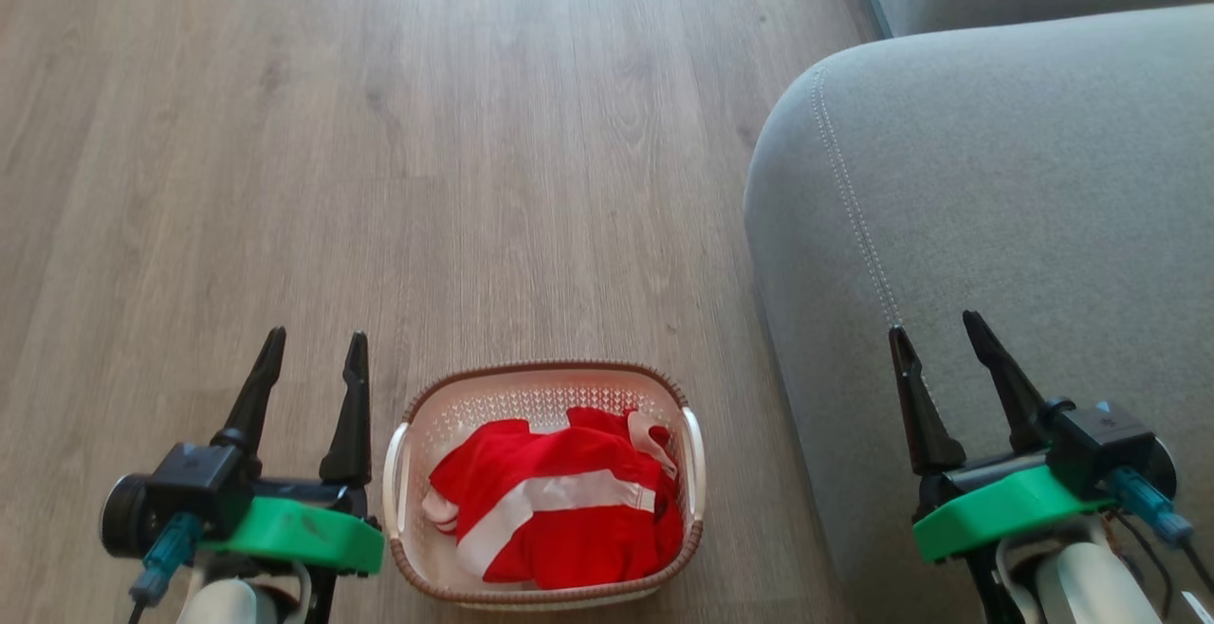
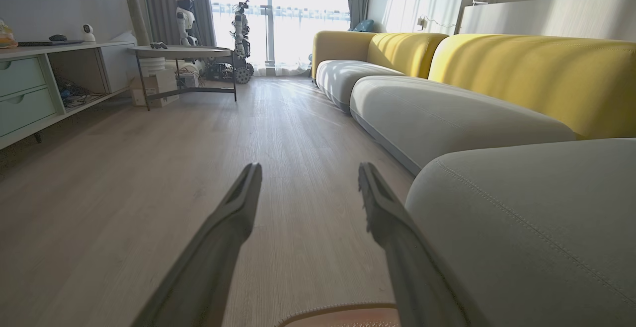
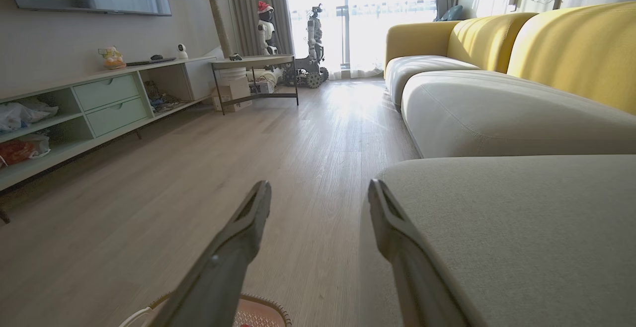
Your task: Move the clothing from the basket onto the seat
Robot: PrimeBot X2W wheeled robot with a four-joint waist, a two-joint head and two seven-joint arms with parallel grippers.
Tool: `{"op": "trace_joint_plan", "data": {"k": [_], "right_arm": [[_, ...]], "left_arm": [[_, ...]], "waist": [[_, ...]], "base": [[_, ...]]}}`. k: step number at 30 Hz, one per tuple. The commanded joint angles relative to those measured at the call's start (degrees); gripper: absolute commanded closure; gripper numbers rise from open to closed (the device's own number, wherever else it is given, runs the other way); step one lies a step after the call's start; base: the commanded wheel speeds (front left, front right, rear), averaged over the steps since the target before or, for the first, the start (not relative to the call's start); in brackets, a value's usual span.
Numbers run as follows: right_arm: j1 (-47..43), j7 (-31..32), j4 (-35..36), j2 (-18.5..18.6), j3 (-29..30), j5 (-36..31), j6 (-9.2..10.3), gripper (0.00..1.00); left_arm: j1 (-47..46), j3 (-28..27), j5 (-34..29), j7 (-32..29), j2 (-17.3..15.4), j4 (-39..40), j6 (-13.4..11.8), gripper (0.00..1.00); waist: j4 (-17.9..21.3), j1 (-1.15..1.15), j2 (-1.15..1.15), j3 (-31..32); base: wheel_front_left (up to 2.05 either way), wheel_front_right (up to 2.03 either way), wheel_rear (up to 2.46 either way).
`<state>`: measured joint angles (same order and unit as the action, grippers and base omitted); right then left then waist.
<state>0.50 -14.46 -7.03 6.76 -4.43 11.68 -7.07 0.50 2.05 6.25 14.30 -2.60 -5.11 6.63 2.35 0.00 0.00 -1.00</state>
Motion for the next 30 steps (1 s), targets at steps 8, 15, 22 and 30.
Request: {"op": "trace_joint_plan", "data": {"k": [8,15,22,30], "right_arm": [[4.0,-0.5,3.4,0.0,-0.5,0.5,-0.42,0.00],[5.2,-0.5,4.8,-0.8,0.6,1.0,-0.42,0.00],[6.9,-0.5,6.6,-1.5,1.5,1.2,-0.42,0.00],[10.0,-0.5,9.1,-2.6,1.5,1.3,-0.42,0.00]], "left_arm": [[-3.1,-1.4,-0.1,0.7,-0.5,1.4,0.1,0.00],[-4.9,-0.8,0.1,0.7,-0.5,0.3,0.2,0.00],[-8.4,-0.2,0.5,0.7,-0.7,-1.2,0.3,0.00],[-14.7,0.7,0.4,0.7,-1.3,-7.3,0.3,0.00]], "waist": [[0.9,0.00,0.00,-3.2],[1.8,0.00,0.00,-6.1],[2.6,0.00,0.00,-11.0],[3.9,0.00,0.00,-18.0]], "base": [[0.00,0.00,0.00],[0.00,0.00,0.00],[0.00,0.00,0.00],[0.00,0.00,0.00]]}}
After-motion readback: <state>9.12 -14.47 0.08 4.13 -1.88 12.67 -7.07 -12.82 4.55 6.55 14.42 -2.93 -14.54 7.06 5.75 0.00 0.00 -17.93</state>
